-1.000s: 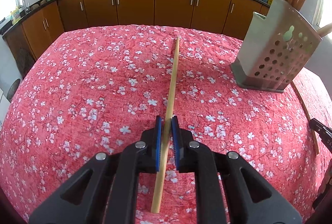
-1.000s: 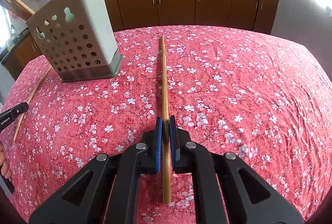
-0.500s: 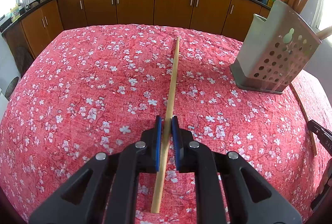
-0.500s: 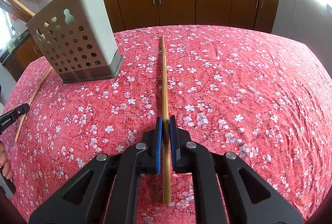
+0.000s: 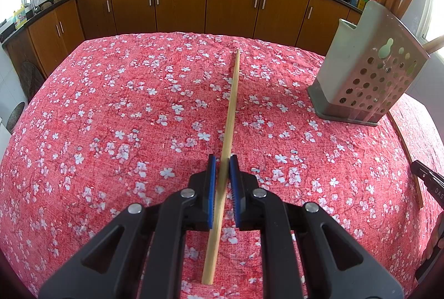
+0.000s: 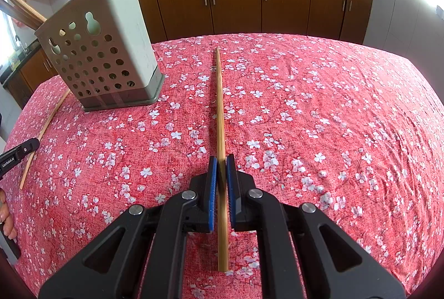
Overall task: Organize utensils
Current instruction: 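Grasp the chopstick with the left tool while the right tool grasps its own, then lift the left tool's chopstick over the holder while the right tool lifts its own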
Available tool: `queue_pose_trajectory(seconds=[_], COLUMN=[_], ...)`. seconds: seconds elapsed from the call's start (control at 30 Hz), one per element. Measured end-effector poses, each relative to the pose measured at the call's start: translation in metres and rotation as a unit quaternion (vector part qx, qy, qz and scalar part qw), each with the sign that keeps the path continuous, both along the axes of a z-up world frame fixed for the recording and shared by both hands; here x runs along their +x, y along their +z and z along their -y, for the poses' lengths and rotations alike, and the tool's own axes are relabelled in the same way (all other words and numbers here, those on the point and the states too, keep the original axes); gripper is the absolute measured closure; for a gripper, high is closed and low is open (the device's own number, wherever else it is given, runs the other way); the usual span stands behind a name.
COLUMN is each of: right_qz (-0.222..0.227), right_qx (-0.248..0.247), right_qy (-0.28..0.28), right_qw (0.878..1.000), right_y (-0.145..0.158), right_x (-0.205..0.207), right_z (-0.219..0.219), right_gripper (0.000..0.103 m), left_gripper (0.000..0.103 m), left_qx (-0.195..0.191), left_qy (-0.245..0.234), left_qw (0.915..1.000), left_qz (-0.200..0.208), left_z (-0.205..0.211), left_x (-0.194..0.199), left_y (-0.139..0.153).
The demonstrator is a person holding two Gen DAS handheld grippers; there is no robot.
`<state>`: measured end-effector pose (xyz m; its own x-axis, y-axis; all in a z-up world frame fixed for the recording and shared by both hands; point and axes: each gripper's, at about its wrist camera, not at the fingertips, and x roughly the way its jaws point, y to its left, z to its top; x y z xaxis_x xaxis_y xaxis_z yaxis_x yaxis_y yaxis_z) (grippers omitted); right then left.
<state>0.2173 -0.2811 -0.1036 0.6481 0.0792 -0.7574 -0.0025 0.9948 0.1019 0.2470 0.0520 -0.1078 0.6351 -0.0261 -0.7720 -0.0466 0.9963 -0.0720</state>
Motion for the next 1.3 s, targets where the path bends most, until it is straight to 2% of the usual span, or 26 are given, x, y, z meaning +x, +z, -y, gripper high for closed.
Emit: queue_pose_trajectory(seconds=[0.5,0.63,0.93,1.07,1.3], right_qz=[0.000,0.000,0.007,0.049,0.119], right_qx=[0.000,0.010,0.018,0.018,0.020], right_qy=[-0.001,-0.002,-0.003,-0.003,-0.006], right_qw=[1.000,1.000,1.000,0.999,0.993], right_y=[0.001,0.000,0.006,0.030,0.080], right_x=[0.001,-0.003,-0.013,-0.034,-0.062], right_z=[0.000,0.004,0.005,0.008,0.015], right_gripper=[0.095,0.095,0.095,0.096,0.096], left_gripper=[0.090,0.090,0.095,0.095,0.095], left_qx=[-0.004,0.025,0.052,0.030,0.008], left_qy=[-0.001,-0.013,-0.025,-0.023,-0.028], left_qw=[1.0000,0.9996,0.9983,0.9990,0.9943], left_qz=[0.000,-0.003,-0.006,0.024,0.103], left_z=[0.001,0.004,0.016,0.009,0.010], left_x=[0.000,-0.013,-0.025,-0.040,-0.064], left_y=[0.001,0.003,0.004,0.023,0.081])
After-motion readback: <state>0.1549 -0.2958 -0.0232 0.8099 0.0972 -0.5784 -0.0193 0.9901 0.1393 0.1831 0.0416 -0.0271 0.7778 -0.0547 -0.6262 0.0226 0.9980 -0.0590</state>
